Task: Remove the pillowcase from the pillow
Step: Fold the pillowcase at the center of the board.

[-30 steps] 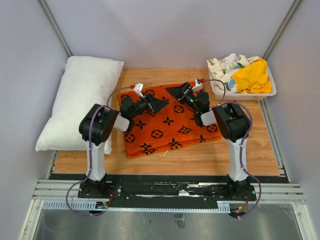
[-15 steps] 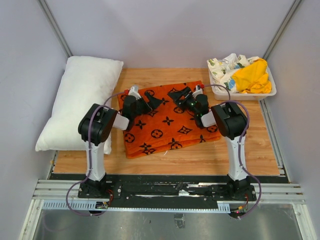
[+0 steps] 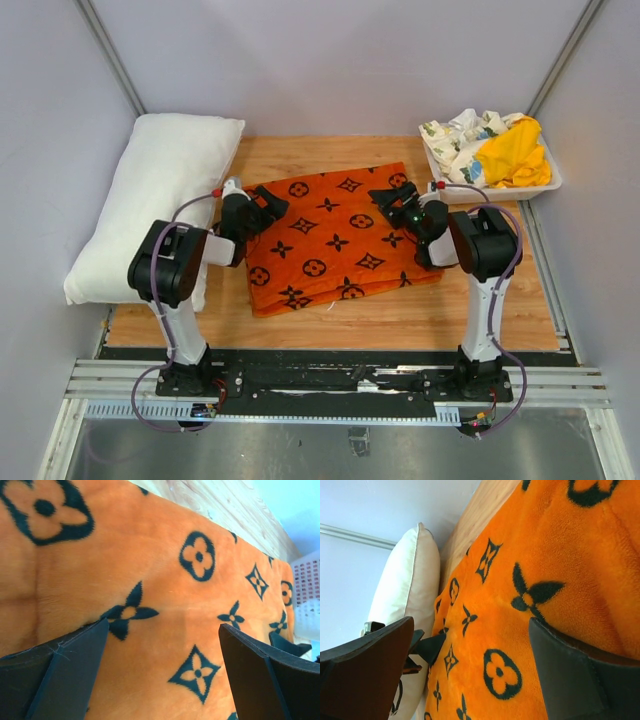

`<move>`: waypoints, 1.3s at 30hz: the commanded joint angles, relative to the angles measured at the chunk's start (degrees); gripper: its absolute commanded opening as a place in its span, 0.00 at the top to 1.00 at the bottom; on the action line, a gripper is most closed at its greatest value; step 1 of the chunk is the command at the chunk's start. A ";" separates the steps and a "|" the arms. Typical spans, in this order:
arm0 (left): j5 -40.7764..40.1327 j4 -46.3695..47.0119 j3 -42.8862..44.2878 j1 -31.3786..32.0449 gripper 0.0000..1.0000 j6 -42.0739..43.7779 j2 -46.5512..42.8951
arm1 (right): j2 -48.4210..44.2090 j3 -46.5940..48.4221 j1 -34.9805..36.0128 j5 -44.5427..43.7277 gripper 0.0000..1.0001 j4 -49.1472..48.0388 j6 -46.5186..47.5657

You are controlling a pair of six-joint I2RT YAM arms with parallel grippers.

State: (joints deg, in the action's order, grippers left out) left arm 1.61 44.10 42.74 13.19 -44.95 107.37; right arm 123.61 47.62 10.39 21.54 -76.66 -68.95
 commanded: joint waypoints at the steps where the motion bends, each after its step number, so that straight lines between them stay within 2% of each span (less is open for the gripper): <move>1: -8.41 -11.12 -2.09 -2.12 0.01 3.03 -3.30 | -2.13 -4.28 -3.11 -5.40 0.02 4.13 5.23; 5: -10.43 -15.37 0.04 -2.12 0.01 6.44 -7.45 | -6.27 -4.41 -2.02 -5.34 0.02 6.14 8.03; 7: -11.09 -17.98 2.33 -2.12 0.01 9.27 -9.29 | -8.55 -3.01 -0.84 -4.60 0.02 10.14 10.35; 12: -12.73 -29.39 12.90 -2.12 0.01 17.55 -11.50 | -15.38 7.14 3.44 -3.27 0.01 30.30 22.09; 15: -17.13 -40.81 22.92 -2.43 0.01 22.10 -8.25 | -18.90 13.28 6.47 -7.05 0.02 43.91 30.91; 18: -14.30 -47.27 29.32 -5.27 0.04 23.29 -2.81 | -21.74 16.63 8.85 -11.52 0.01 51.39 37.19; 22: -3.36 -49.90 33.10 -9.37 0.23 22.72 2.51 | -24.67 16.67 9.29 -14.05 0.02 54.18 39.93; 24: -1.34 -50.72 33.85 -10.23 0.31 22.79 3.95 | -25.73 16.02 9.32 -14.93 0.01 55.01 40.72; 39: -4.18 -52.20 37.88 -14.74 0.38 23.97 12.49 | -26.99 14.34 9.29 -15.71 0.02 55.55 40.98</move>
State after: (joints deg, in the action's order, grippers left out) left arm -1.19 -6.42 78.56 1.39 -21.47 116.90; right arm 98.02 62.26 19.90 7.25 -21.52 -29.45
